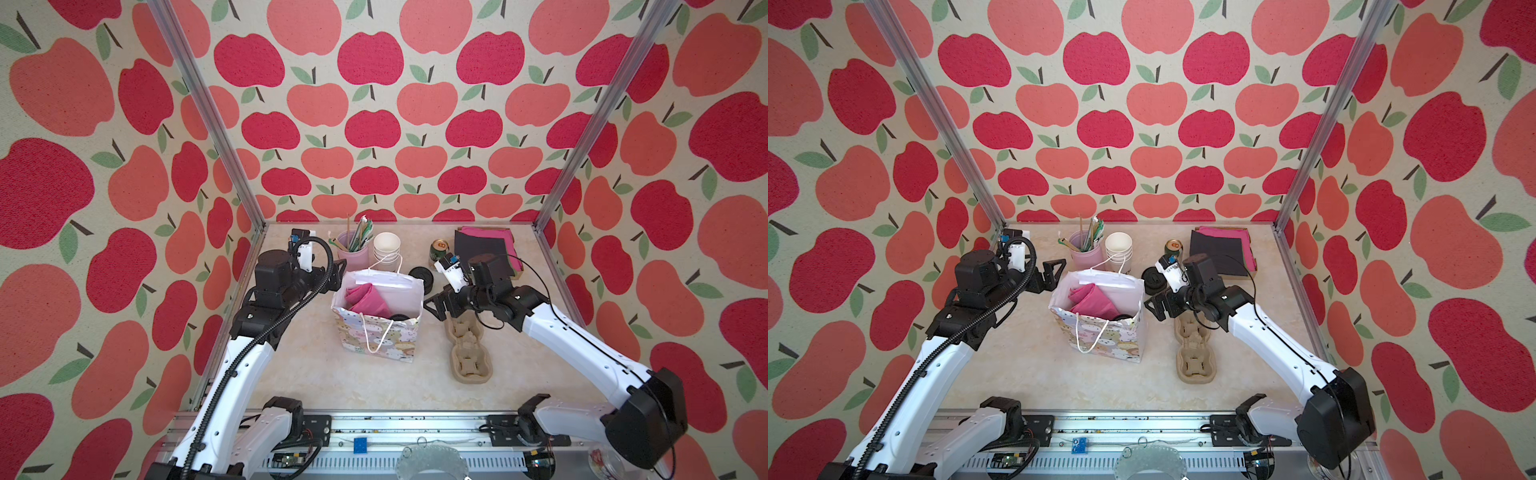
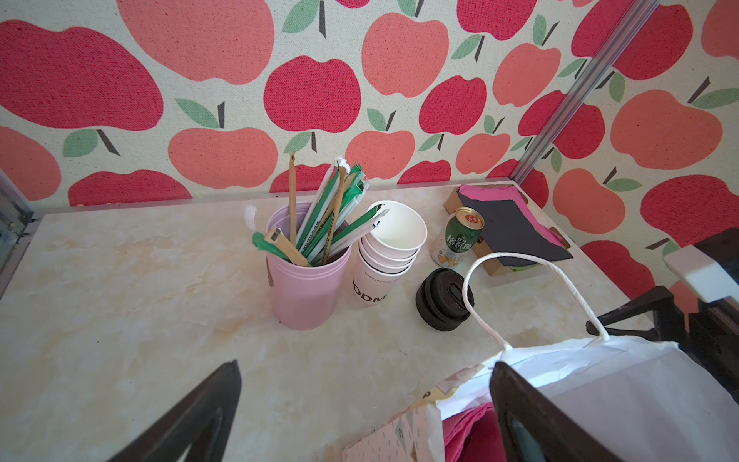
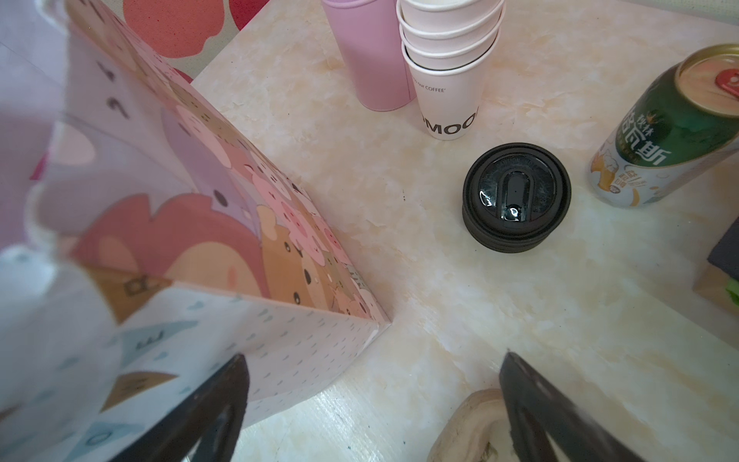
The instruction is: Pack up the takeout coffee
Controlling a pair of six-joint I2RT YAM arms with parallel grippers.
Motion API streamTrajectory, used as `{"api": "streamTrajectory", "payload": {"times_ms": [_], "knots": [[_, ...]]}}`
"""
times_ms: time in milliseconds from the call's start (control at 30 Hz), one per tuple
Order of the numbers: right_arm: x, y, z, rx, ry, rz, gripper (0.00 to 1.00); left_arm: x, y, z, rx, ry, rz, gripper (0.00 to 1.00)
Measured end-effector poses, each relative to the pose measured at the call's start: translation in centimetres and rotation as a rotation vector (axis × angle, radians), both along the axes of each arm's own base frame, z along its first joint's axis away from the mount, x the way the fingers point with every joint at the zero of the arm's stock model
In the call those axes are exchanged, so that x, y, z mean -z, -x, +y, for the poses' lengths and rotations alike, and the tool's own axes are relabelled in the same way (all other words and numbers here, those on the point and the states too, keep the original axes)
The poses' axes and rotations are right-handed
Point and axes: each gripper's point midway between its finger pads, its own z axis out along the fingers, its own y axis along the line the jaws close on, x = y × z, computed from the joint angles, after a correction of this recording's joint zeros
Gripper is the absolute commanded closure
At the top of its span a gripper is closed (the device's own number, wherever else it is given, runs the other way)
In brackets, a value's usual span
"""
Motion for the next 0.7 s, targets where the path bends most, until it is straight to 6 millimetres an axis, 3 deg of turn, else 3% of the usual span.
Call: {"api": "streamTrajectory", "payload": {"times_ms": [700], "knots": [[0.3,-2.7,2.0,0.000,0.001,0.001,0.01,0.1,-0.1,0.2,-0.003,0.003,0.002,0.01]]}}
